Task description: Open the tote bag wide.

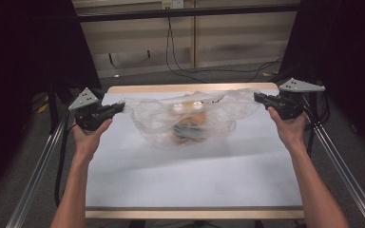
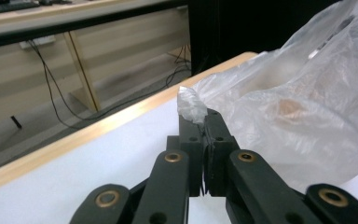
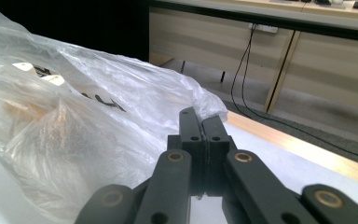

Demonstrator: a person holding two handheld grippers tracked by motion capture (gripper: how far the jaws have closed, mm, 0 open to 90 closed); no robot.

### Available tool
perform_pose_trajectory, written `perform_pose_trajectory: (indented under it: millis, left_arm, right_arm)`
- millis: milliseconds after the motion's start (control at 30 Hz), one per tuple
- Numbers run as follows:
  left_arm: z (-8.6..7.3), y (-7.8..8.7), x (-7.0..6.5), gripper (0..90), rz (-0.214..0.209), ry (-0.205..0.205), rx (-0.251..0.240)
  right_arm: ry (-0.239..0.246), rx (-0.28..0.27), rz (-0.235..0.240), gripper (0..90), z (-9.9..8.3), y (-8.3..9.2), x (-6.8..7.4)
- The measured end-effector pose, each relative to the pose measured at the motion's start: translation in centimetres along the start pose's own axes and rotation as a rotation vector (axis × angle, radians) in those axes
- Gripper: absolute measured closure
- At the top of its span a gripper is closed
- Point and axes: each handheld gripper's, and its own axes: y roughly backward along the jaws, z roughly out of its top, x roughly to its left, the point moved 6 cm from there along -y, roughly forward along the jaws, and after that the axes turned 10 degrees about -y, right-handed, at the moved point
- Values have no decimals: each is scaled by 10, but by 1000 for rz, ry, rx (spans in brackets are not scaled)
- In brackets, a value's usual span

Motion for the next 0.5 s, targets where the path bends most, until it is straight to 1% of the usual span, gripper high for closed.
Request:
perform_pose_trajectory:
  millis: [33, 67, 133, 167, 233, 300, 367, 500]
  left_arm:
    - [-1, -3, 0, 884, 10, -17, 19]
    - [-1, -5, 0, 884, 11, -19, 18]
    - [-1, -7, 2, 884, -5, 5, 0]
    - [-2, -8, 2, 884, -5, 8, 4]
    - [-7, -11, 3, 884, -3, -1, 33]
    - [-11, -14, 4, 884, -6, -3, 49]
    - [-14, -16, 4, 884, -7, 1, 57]
    - [-18, -21, 2, 884, 0, -25, 98]
  right_arm:
    - [6, 1, 0, 899, -1, -1, -1]
    - [14, 8, -7, 899, -4, -3, -1]
    - [13, 20, -21, 899, -7, -9, -1]
    - [13, 22, -27, 899, -8, -11, -2]
    - [5, 30, -28, 899, -10, -16, -5]
    - [-3, 35, -33, 899, -12, -19, -8]
    - [-4, 44, -27, 899, -15, -22, -8]
    - [-2, 57, -38, 899, -21, -28, -8]
